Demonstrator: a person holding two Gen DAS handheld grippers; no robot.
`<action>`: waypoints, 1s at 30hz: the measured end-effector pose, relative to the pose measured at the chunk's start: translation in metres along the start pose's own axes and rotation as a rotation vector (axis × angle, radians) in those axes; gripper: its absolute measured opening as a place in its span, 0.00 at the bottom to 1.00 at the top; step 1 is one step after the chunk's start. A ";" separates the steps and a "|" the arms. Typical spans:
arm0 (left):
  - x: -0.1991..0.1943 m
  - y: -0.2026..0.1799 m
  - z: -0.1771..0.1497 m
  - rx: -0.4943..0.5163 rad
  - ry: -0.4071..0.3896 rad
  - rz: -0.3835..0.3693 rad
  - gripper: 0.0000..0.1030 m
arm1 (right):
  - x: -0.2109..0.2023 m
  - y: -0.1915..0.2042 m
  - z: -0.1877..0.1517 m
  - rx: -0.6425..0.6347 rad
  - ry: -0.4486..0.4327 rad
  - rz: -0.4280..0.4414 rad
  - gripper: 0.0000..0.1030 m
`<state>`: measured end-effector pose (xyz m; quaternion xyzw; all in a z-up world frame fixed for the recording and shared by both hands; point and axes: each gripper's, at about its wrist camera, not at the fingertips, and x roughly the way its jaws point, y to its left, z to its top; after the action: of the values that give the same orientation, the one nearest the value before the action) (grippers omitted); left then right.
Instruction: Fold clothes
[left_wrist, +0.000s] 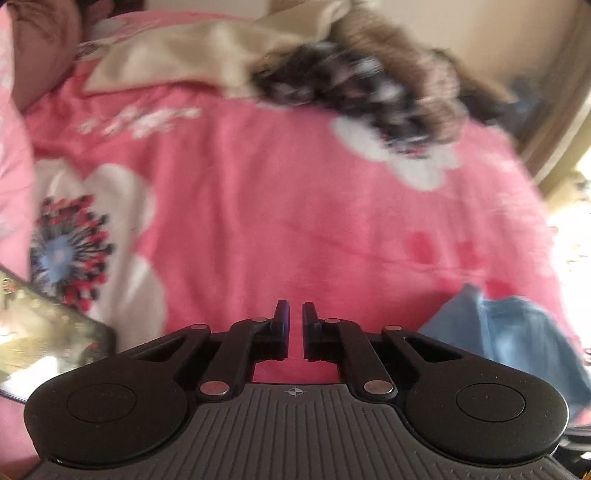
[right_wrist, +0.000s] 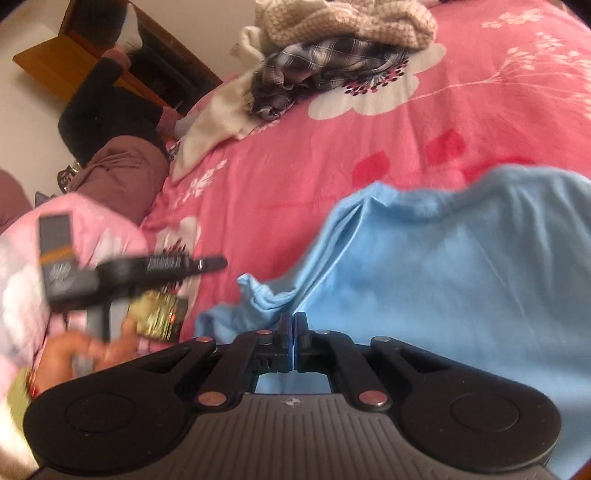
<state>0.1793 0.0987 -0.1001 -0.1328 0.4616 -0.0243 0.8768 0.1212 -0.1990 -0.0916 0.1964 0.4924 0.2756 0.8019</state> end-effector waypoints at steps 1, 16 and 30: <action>-0.006 -0.004 -0.002 0.024 -0.004 -0.043 0.07 | -0.010 -0.001 -0.008 0.007 -0.005 -0.001 0.00; -0.046 -0.082 -0.072 0.525 0.124 -0.406 0.50 | -0.053 -0.007 -0.055 0.090 -0.059 0.004 0.00; -0.057 -0.039 -0.024 0.080 -0.094 -0.097 0.04 | -0.081 0.006 -0.079 0.056 -0.062 0.034 0.00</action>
<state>0.1300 0.0655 -0.0573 -0.1207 0.4117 -0.0789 0.8998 0.0193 -0.2424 -0.0678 0.2358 0.4714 0.2691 0.8061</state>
